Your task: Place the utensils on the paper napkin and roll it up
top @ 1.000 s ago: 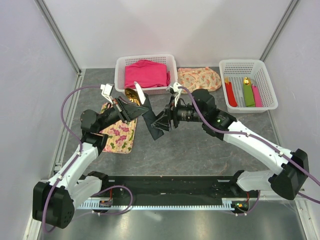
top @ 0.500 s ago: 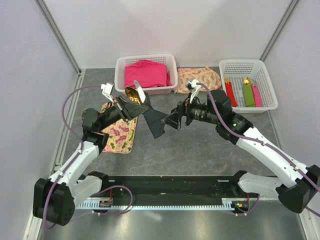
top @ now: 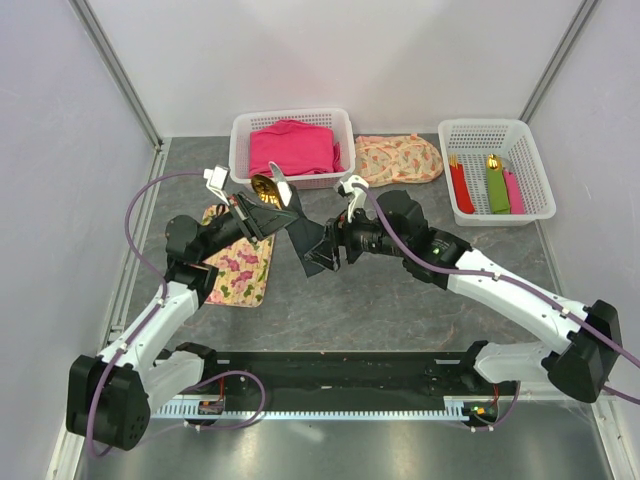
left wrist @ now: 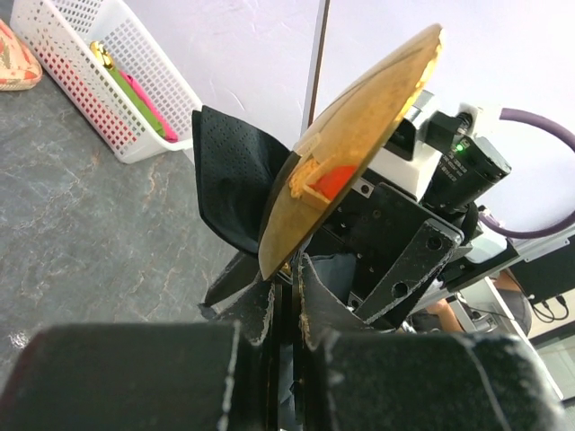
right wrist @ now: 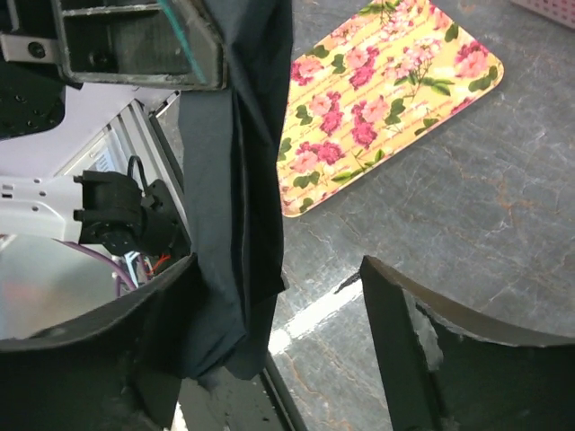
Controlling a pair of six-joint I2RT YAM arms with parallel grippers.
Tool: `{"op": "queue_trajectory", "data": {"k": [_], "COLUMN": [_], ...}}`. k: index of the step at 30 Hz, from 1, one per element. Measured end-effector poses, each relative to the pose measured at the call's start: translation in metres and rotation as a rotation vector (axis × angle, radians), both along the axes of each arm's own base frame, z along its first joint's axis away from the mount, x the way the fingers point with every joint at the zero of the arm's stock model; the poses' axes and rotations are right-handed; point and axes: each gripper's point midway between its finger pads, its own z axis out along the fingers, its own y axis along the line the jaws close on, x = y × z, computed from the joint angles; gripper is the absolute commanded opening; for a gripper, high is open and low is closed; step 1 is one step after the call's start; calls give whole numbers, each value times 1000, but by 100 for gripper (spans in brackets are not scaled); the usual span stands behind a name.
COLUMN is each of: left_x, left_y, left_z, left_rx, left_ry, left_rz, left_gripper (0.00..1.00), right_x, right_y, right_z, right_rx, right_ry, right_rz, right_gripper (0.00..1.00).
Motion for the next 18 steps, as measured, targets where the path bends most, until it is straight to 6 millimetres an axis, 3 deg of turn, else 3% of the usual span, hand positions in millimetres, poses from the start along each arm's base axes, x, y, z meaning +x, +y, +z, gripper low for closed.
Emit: {"op": "queue_trajectory", "data": {"k": [2,8,9,12,18], "left_x": [1,2,2,1,-2], "left_y": [1,2,2,2,0], "left_z": [-1,-1,-1,0,0], "left_rx": [0,1,1,1,1], "left_ry": [3,5,4,0,-5], "left_rz": [4,7,6,1,-17], "left_gripper": [2,2,2,2,2], "right_x": [-2,-17,-19,-21,-25], "right_y": [1,-1,-2,-8,-10], "right_z": [2,11,12,16,17], "right_rx": [6,58,64,101,169], "right_ry": [-5,3,5,34,99], "right_rz": [14,84,93,109,151], "right_gripper": [59,27,17,0,0]}}
